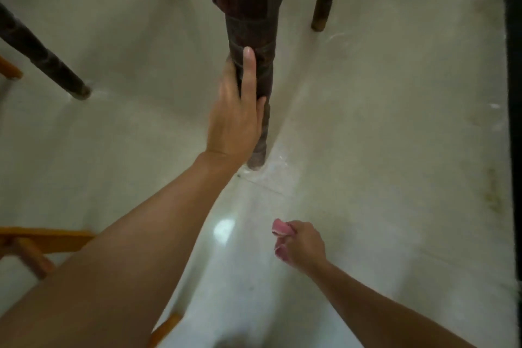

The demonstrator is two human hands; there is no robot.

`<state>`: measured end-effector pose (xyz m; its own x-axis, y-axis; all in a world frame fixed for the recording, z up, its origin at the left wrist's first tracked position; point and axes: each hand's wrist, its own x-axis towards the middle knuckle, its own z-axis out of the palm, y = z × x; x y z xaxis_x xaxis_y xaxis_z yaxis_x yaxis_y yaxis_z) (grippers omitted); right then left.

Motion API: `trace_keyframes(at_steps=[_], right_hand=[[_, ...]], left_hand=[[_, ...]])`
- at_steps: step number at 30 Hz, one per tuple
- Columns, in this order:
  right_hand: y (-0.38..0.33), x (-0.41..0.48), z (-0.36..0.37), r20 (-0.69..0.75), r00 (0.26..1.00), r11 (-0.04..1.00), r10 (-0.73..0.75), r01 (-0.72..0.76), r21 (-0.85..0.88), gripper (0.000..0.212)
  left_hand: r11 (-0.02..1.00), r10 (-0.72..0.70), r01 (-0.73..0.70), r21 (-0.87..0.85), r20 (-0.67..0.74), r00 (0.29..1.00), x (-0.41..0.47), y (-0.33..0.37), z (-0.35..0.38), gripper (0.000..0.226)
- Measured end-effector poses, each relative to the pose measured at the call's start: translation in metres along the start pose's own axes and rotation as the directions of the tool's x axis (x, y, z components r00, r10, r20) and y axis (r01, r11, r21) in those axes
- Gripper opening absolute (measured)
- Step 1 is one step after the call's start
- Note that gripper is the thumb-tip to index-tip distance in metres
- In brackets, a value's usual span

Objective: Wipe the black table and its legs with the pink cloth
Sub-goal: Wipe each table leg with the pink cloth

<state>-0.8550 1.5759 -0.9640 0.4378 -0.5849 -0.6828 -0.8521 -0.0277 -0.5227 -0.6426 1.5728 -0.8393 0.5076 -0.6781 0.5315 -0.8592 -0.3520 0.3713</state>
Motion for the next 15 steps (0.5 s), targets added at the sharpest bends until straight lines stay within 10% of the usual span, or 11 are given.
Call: trace_keyframes(at_steps=[6,15], right_hand=[[-0.003,-0.107,-0.065,-0.002,0.990,0.987,0.139,-0.138,-0.082,0.028],[-0.136,-0.267,-0.148,0.035,0.998,0.958,0.043,-0.032,-0.286,0.019]], left_hand=[[0.973,-0.192,0.123,0.195,0.391,0.900,-0.028,0.026,-0.087,0.066],[0.932,-0.345,0.213,0.292,0.543,0.766,-0.025,0.067,-0.297,0.045]])
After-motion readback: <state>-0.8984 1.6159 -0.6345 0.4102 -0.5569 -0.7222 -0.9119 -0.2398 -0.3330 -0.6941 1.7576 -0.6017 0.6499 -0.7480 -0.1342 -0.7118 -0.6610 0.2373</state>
